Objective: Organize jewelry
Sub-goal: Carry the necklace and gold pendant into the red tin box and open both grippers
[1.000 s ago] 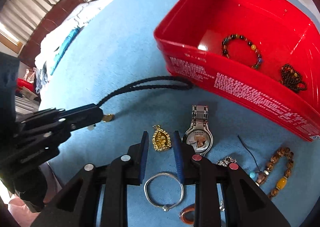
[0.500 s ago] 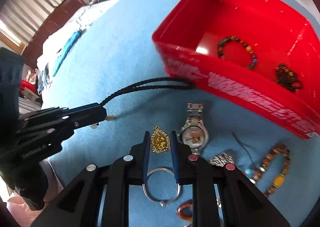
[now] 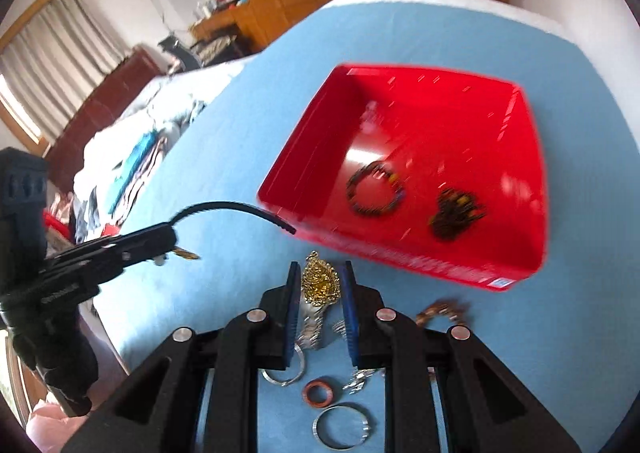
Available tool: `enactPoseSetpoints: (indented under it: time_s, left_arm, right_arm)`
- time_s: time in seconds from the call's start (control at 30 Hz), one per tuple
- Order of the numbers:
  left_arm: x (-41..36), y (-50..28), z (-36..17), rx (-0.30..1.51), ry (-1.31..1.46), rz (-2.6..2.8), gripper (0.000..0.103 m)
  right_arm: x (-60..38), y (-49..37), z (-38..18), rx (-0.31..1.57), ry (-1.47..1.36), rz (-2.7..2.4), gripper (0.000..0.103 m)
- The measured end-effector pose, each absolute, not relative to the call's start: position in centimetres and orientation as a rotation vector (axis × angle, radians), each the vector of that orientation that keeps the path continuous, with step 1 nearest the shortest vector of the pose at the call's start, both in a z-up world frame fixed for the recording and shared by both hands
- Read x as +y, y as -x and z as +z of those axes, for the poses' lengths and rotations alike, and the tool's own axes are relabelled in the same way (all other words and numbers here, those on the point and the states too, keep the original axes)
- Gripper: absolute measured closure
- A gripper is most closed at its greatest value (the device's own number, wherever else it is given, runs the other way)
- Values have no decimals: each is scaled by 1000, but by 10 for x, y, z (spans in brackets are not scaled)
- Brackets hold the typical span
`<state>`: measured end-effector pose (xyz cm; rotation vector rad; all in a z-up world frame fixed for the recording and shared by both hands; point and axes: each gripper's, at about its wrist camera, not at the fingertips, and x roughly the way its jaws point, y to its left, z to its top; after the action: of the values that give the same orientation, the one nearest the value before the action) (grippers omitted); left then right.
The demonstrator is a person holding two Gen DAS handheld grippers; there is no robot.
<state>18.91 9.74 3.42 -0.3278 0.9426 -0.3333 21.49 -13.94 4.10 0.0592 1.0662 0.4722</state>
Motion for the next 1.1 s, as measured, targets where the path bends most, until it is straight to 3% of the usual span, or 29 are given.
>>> enactPoseSetpoints:
  time_s: [0.2, 0.53, 0.63, 0.73, 1.1]
  left_arm:
    - [68, -226, 63, 854, 294, -347, 94]
    - [26, -308, -14, 1069, 289, -357, 93]
    - [24, -314, -20, 1097, 283, -351, 93]
    - [24, -316, -19, 1093, 278, -341, 85]
    - [28, -270, 11, 1063, 220, -314, 85]
  right_arm:
    - [-157, -242, 56, 993, -84, 417, 83]
    - [-177, -297, -10, 1094, -161, 345, 81]
    - [-179, -301, -15, 1096, -160, 339, 81]
    - [-184, -301, -13, 1095, -174, 342, 81]
    - [-184, -270, 14, 1049, -170, 362, 81]
